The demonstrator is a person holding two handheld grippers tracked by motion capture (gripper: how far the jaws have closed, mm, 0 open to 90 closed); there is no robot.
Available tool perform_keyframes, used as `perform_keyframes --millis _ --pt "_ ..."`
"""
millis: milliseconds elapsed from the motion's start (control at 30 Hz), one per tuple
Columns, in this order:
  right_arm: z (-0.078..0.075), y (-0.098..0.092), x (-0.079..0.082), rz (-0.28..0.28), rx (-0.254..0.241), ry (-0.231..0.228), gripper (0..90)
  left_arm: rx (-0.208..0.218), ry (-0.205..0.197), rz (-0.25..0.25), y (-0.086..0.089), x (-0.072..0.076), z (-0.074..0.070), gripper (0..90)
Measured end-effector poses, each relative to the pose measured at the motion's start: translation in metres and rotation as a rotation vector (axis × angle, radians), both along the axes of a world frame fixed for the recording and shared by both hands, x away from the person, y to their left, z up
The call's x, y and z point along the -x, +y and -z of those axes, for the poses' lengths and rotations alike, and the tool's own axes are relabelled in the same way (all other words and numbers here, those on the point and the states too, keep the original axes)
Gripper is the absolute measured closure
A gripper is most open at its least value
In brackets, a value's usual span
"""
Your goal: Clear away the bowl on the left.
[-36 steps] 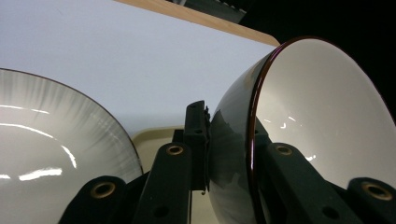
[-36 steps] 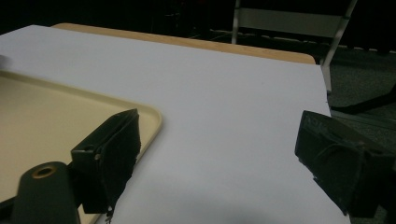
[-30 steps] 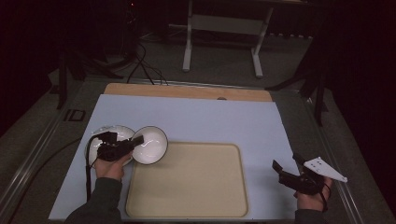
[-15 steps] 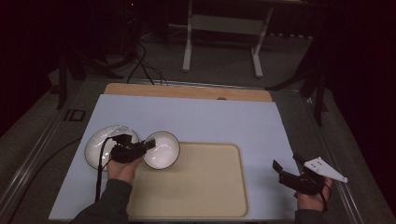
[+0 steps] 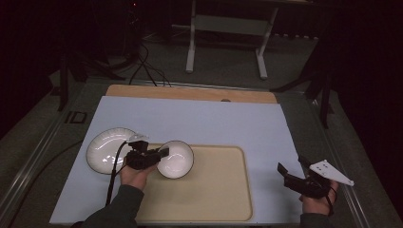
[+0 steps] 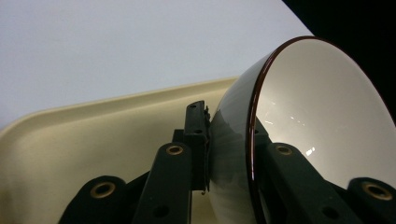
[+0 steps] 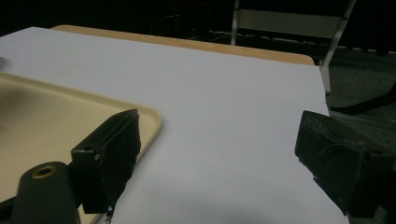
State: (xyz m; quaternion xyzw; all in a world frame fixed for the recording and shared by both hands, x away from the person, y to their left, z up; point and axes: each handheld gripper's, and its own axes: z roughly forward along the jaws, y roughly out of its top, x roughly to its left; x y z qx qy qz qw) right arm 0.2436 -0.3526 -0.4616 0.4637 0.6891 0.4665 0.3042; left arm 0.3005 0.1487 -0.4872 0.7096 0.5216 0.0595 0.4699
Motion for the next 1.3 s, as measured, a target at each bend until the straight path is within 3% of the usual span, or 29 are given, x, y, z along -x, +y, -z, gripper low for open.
perform_keyframes --millis 667,833,1067,1300 --pt "0.0 0.0 0.0 0.0 -0.001 0.001 13.9 -0.085 0.065 0.067 -0.031 0.002 0.025 78.5" --pt "0.0 0.0 0.0 0.0 -0.002 0.001 13.9 -0.073 0.064 0.072 -0.032 0.001 0.028 78.5" --pt "0.0 0.001 0.001 0.0 0.001 0.0 13.9 -0.121 0.073 0.06 -0.034 -0.001 0.031 78.5" --pt "0.0 0.001 0.0 0.0 0.001 0.0 13.9 -0.119 0.091 0.063 -0.034 -0.002 0.031 70.9"
